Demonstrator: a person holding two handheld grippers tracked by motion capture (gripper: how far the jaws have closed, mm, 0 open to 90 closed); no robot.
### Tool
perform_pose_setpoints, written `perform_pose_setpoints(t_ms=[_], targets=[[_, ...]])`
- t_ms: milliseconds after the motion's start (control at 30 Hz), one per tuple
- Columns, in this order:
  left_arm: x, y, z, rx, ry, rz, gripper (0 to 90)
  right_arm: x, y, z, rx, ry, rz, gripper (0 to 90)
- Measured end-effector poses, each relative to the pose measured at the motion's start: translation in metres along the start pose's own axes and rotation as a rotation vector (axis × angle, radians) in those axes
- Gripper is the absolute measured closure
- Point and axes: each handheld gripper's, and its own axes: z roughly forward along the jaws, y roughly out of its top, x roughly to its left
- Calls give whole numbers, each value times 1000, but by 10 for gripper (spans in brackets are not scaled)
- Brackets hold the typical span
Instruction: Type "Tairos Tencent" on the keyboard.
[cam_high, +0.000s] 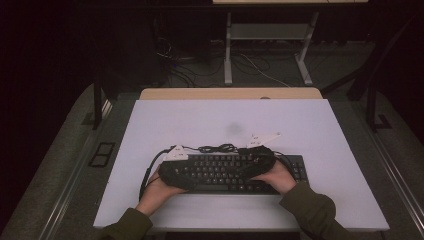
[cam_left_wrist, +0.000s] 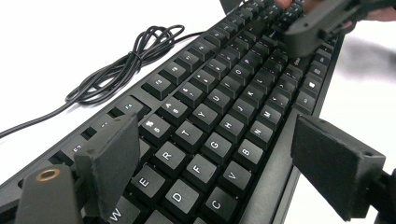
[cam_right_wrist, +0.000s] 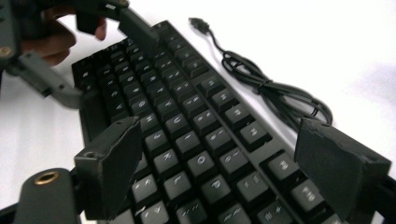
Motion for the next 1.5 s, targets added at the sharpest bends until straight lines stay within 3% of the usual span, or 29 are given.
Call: perform_pose_setpoints(t_ms=[167, 600, 1100, 1500], targets=[[0, 2, 1, -7, -2, 0, 147, 1, -5, -6, 3, 19, 13, 234], [1, 11, 5, -8, -7, 14, 147, 0, -16, -26, -8, 50, 19, 509], [1, 19, 13, -28, -16, 7, 147, 3, -28, -44, 43, 70, 2, 857], [0, 13, 12, -15, -8, 2, 149, 5, -36, -37, 132, 67, -39, 892]])
